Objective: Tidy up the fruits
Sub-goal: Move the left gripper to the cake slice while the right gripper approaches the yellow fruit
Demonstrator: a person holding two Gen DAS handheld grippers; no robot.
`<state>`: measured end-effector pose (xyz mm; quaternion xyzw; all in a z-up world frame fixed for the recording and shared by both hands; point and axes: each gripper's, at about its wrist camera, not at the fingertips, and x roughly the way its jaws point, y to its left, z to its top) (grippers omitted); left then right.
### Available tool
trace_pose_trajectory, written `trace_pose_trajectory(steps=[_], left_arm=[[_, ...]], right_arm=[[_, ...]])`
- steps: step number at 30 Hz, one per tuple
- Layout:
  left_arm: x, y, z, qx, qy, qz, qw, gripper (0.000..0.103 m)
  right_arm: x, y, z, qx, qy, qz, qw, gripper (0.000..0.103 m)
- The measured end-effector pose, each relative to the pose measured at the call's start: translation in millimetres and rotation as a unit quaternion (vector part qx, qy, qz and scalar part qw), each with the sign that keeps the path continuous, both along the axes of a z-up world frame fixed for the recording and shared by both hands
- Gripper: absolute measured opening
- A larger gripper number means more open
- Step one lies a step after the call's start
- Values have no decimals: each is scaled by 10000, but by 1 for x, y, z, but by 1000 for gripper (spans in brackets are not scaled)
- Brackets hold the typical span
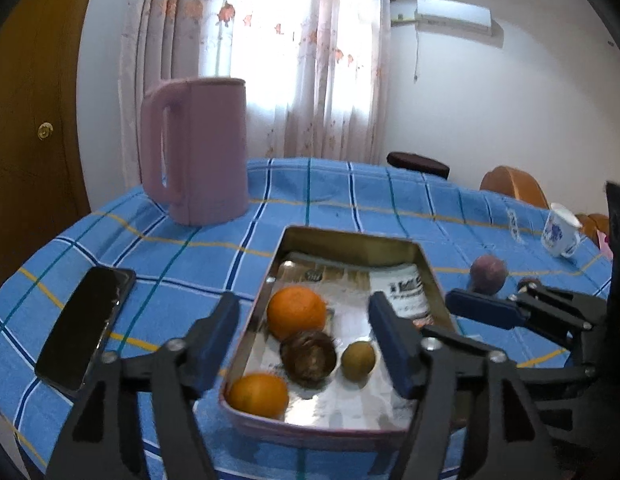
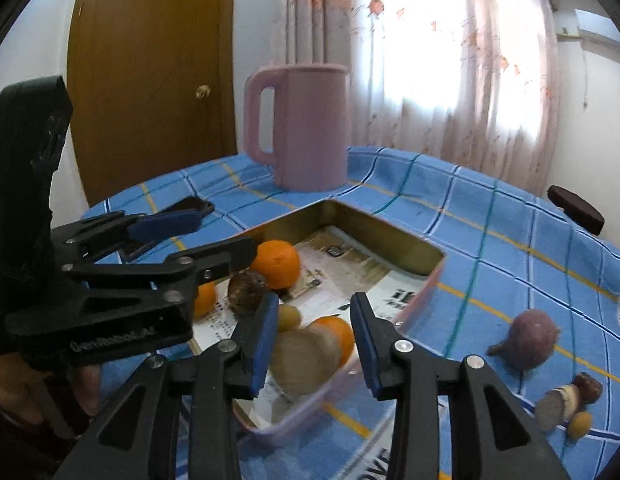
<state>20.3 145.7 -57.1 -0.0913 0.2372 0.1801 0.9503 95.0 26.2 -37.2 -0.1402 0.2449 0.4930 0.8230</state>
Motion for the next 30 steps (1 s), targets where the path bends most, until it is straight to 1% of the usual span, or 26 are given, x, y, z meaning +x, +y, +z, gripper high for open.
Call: trace_pose_trajectory(steps=[4, 7, 9, 11, 13, 15, 17, 19, 21, 23, 27, 30], left_arm=[[7, -17, 12, 11, -129, -235, 9996, 76], [19, -37, 18, 64, -150, -512, 9986, 77], [31, -55, 20, 75, -132, -782, 9968, 81], [42, -70, 21, 46, -95, -986, 9951, 82], [54, -87, 21, 63, -35, -1195, 9928, 83], [68, -103, 18, 55, 64, -1396, 9902, 83], [81, -115, 15, 38, 184, -1530, 9880, 83], [93, -126, 10, 27, 280, -1653, 9859, 83], [106, -133, 5, 22, 409, -1704, 9845, 83], [115, -138, 2, -27, 481, -1795, 9826, 83], [124, -138, -3, 22, 574, -1744, 9830, 83], [126, -138, -5, 19, 591, -1743, 9829, 83]], right_arm=[[11, -32, 12, 236, -25, -277, 9993, 39], [29, -72, 18, 272, -83, -784, 9965, 39], [42, -95, 18, 254, -92, -1106, 9935, 39], [61, -125, 14, 165, -44, -1642, 9863, 39], [76, -145, 9, 96, 67, -1960, 9805, 39], [95, -163, 0, -89, 214, -2312, 9726, 39], [107, -174, -8, -159, 457, -2441, 9685, 39], [117, -184, -12, -80, 748, -2514, 9650, 39], [120, -184, -13, -188, 730, -2508, 9651, 39], [123, -180, -17, -273, 882, -2415, 9660, 39], [124, -175, -20, -343, 1036, -2259, 9680, 39], [129, -169, -29, -471, 1337, -2083, 9677, 39]])
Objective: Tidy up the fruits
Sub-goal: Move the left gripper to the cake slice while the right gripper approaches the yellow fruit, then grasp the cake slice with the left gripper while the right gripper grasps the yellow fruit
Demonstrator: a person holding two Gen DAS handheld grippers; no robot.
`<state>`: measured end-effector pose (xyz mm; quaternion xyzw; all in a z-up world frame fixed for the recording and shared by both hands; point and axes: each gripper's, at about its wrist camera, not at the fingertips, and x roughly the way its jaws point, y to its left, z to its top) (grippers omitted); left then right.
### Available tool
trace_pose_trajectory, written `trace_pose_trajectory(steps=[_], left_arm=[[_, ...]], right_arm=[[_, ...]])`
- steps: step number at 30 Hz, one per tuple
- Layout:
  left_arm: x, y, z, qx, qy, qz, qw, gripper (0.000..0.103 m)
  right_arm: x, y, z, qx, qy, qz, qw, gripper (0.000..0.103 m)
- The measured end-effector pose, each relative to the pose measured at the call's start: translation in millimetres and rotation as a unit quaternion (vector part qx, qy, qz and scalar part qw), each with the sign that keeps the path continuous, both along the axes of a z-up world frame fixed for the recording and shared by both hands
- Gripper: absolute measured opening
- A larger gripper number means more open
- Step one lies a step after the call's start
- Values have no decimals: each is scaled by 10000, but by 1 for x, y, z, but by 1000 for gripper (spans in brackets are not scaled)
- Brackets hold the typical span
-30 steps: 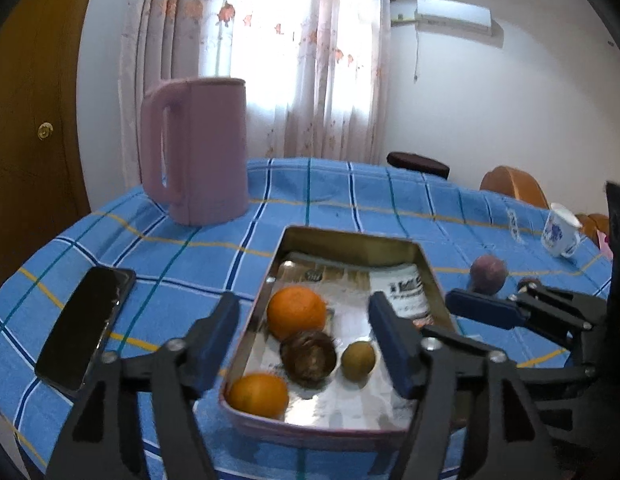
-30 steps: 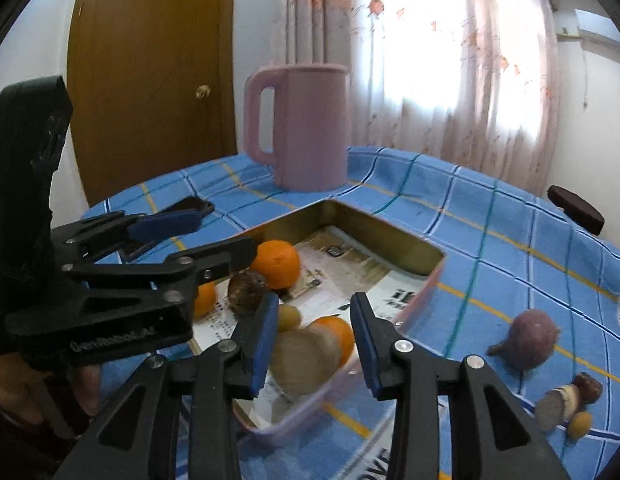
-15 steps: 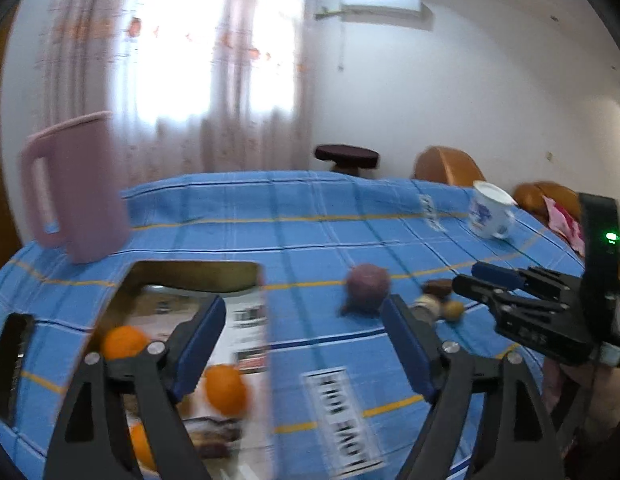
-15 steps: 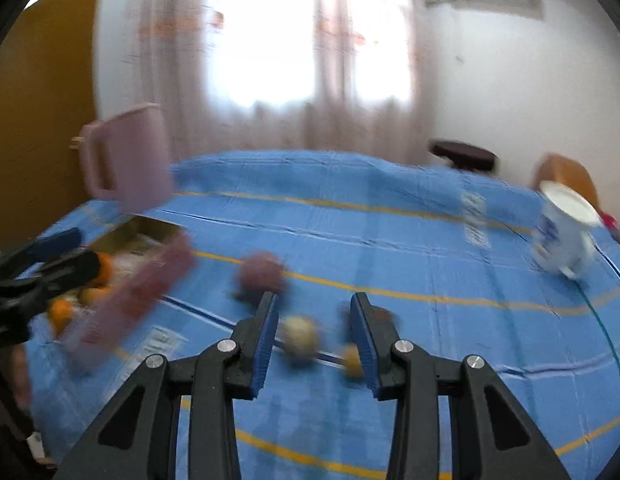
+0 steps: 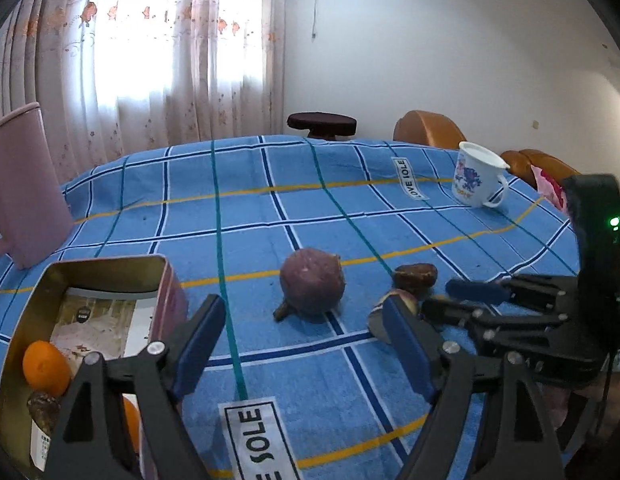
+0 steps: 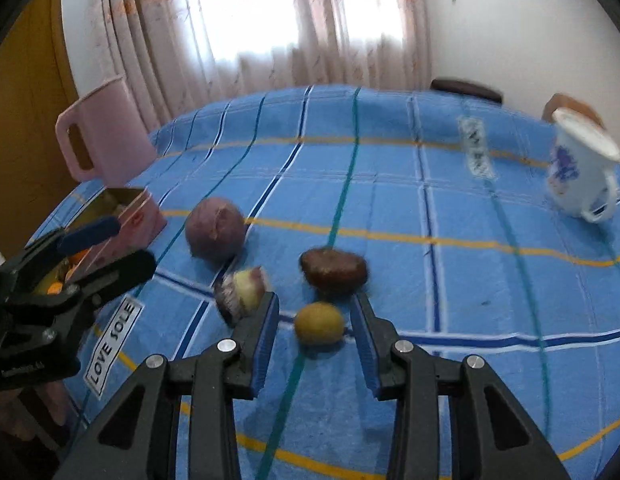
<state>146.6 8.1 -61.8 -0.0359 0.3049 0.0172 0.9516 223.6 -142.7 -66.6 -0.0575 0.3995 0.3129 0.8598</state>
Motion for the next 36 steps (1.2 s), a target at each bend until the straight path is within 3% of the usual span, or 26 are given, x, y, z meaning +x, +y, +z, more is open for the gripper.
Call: trace_pose_trajectory(steps=[1, 2, 5, 11, 14, 19, 26, 28, 30, 36], left_arm=[[1, 0, 0, 15, 11, 1, 10000, 83], [2, 0, -1, 5, 21, -4, 10000, 83], [5, -4, -2, -43, 63, -58, 10000, 83], [11, -16, -6, -38, 134, -233, 9996, 81], [18, -27, -9, -69, 236, -362, 9990, 81], [32, -42, -14, -203, 489, -616, 9967, 71], [51, -57, -27, -365, 984, -875, 9906, 50], [54, -58, -30, -342, 1069, -875, 9898, 49], [54, -58, -31, -333, 1099, -860, 9897, 42], [46, -59, -25, -282, 882, -882, 9918, 42]], right_arm=[[4, 2, -4, -47, 144, 9, 9999, 37], [6, 3, -7, -62, 251, 31, 9997, 29], [7, 2, -9, -31, 328, 66, 9994, 30], [-12, -6, 7, -32, -402, -233, 9989, 30], [-13, -16, 12, 23, -544, -479, 9974, 30], [-6, -34, 15, 177, -522, -712, 9959, 30], [-7, -39, 16, 257, -554, -741, 9954, 30], [-7, -38, 17, 254, -567, -720, 9955, 30], [-7, -38, 16, 268, -541, -699, 9957, 30], [-11, -39, 18, 308, -651, -656, 9952, 30]])
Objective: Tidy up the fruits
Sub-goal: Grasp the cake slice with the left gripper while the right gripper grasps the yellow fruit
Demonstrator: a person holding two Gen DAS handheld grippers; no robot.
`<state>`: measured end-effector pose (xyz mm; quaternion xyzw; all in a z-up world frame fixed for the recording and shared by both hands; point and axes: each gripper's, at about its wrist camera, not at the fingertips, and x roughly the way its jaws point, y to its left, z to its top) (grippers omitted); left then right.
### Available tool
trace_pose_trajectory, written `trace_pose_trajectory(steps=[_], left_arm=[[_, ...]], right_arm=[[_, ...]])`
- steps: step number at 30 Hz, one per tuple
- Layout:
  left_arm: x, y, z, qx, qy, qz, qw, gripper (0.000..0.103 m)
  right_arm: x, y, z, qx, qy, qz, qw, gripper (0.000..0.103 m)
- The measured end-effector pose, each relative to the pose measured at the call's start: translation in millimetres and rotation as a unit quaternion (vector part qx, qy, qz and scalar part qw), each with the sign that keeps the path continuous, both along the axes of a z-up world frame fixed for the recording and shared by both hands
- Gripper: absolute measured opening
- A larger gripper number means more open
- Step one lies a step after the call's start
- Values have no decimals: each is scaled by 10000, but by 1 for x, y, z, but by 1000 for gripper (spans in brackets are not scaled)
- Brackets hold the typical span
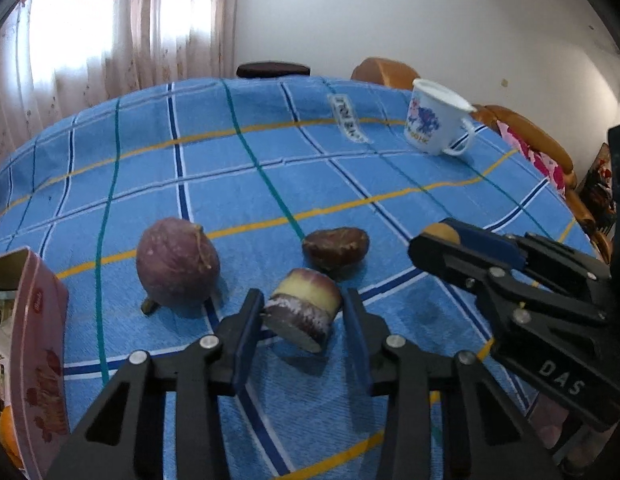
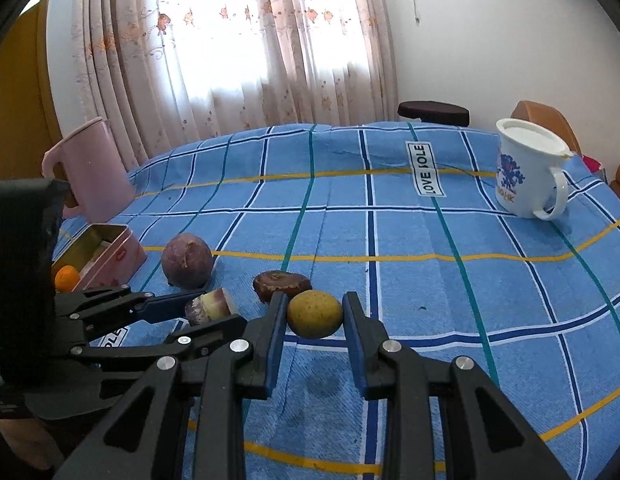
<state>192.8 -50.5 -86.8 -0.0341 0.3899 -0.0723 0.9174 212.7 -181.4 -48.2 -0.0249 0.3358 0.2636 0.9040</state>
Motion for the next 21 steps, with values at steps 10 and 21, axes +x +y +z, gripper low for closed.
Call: trace_pose_trajectory(steps=[10, 21], left_arm=[[-16, 4, 16, 23, -605, 149, 9981, 42], [-32, 8, 26, 20, -1102, 313, 9934, 42]], right_arm=[[-11, -1, 7, 109, -296, 127, 9994, 30], [-24, -4, 15, 298, -647, 309, 9970, 30]])
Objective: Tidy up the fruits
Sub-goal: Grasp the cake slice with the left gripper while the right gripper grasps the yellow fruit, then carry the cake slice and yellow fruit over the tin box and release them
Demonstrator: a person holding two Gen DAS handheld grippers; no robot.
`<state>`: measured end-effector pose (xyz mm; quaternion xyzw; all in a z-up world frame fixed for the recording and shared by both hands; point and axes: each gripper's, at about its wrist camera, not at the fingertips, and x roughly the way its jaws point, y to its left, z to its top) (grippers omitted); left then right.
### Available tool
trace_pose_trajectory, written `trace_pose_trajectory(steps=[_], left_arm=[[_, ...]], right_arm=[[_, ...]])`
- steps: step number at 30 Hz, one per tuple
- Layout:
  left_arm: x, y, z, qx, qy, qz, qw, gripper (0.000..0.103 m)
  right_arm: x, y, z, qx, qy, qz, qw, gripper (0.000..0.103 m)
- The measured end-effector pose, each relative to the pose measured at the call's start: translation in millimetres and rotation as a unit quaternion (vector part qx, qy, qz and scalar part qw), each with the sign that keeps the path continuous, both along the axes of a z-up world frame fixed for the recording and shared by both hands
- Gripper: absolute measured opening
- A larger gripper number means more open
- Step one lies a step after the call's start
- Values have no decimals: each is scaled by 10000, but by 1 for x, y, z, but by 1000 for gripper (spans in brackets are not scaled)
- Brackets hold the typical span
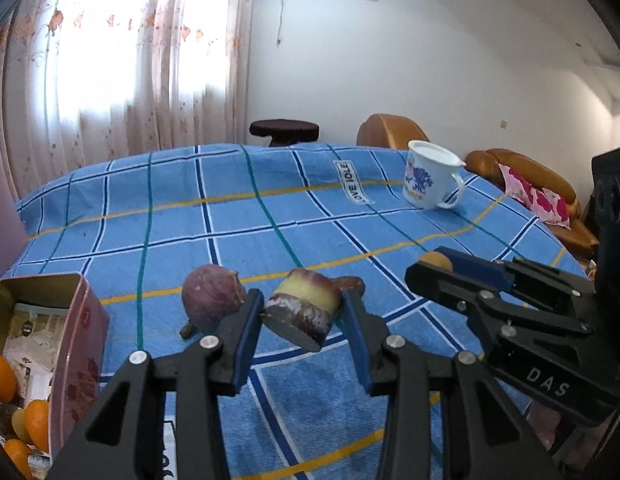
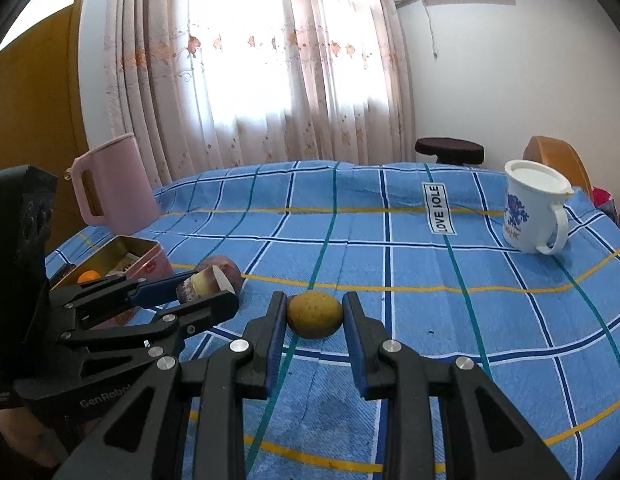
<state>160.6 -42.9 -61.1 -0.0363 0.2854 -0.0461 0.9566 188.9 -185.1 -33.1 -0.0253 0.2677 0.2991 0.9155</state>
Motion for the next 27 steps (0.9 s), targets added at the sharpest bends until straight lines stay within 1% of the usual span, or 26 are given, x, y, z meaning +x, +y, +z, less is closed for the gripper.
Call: trace_pose_trajectory(steps=[12, 27], left_arm=[[-17, -5, 8, 223, -448, 100, 9987, 42], [-31, -7, 14, 404, -802, 225, 9957, 42]], right_arm=[[-12, -1, 6, 75, -384, 61, 9992, 30], [-30, -4, 13, 150, -878, 74, 9960, 30]])
